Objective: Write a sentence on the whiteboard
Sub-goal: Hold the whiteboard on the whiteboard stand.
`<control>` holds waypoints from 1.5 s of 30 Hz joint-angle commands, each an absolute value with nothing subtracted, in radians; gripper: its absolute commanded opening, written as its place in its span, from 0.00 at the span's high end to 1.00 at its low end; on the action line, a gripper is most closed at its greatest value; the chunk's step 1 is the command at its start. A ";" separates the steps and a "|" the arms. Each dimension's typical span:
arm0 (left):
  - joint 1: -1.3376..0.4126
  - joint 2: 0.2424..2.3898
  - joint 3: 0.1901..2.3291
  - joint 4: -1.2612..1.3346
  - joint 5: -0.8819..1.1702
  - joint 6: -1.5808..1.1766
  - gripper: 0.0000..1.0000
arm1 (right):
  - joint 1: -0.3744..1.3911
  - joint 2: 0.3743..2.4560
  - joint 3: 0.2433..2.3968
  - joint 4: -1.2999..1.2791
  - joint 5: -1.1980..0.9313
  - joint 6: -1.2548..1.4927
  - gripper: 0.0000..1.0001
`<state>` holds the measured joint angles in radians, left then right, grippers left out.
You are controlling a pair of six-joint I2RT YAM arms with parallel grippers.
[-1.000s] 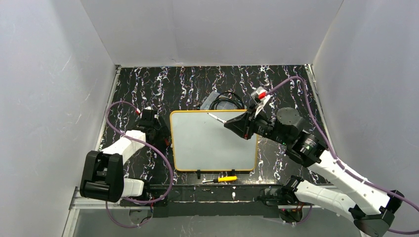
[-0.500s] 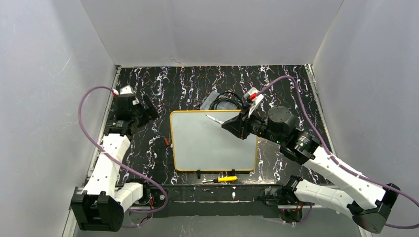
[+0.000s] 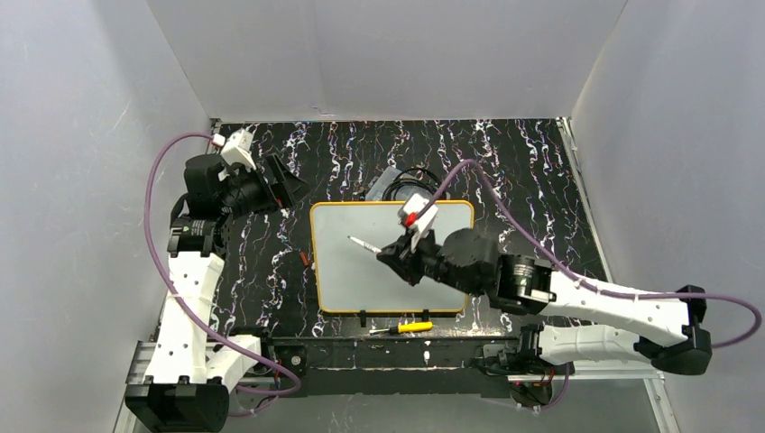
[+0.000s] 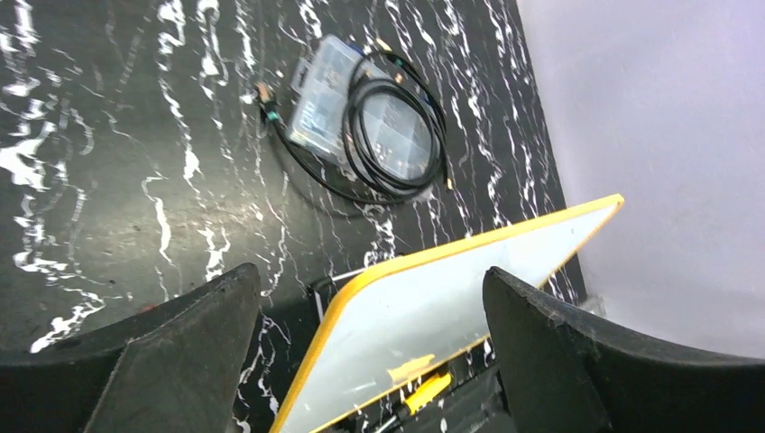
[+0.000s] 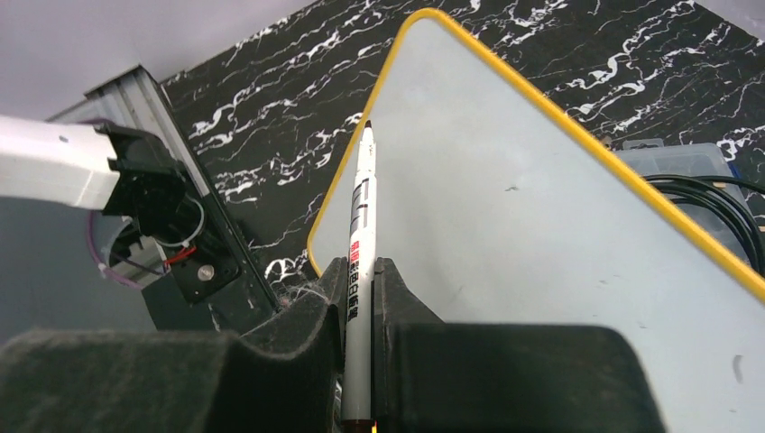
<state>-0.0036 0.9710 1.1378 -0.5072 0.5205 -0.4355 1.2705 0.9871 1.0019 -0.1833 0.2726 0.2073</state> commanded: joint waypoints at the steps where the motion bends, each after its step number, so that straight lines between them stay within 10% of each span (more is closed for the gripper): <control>1: -0.002 0.960 1.041 -0.398 0.725 -0.453 0.11 | 1.429 1.038 1.059 -0.133 0.565 0.135 0.99; 10: -0.002 1.019 0.937 -0.191 0.832 -0.433 0.38 | 1.519 1.214 1.105 -0.017 0.743 0.105 0.99; 45: -0.002 1.017 0.795 0.042 0.920 -0.474 0.63 | 1.376 1.451 1.216 0.025 0.553 0.086 0.99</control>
<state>-0.0036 1.0245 0.8062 0.0227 0.8829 -0.4732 1.3815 1.4384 1.1664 -0.0189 0.5606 0.0780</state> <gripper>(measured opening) 0.377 0.188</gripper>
